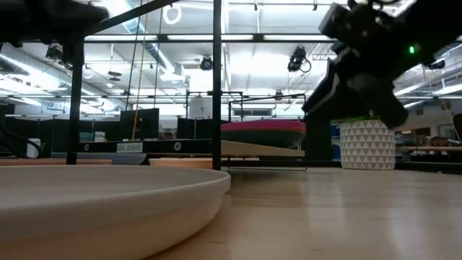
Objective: Place and stack plates onto a shelf
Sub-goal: Put the white plate on the shelf
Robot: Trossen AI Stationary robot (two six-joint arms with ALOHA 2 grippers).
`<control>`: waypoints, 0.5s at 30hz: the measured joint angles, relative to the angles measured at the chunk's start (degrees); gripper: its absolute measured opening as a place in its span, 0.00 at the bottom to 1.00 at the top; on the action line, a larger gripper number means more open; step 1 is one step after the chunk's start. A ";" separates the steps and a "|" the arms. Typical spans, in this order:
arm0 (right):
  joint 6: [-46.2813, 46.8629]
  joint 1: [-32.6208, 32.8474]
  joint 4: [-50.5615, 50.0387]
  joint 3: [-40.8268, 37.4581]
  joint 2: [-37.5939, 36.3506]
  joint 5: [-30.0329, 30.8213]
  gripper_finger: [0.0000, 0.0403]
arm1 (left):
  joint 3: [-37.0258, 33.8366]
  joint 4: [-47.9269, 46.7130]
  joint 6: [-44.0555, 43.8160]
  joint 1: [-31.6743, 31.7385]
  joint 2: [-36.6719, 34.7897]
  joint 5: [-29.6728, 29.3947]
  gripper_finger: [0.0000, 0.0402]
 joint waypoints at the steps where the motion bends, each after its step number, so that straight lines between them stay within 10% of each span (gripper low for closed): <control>1: -1.79 -0.35 2.38 -1.27 -0.22 -0.41 0.41 | 1.84 -4.24 -0.88 0.68 0.00 -2.90 0.06; 9: -17.24 -4.95 31.84 -12.11 -2.87 -7.66 0.40 | 12.07 -22.72 -7.79 12.01 3.74 -6.44 0.02; 15: -24.00 -6.98 52.16 -19.12 -2.90 -11.97 0.38 | 13.38 -26.17 -14.99 22.44 10.66 2.05 0.05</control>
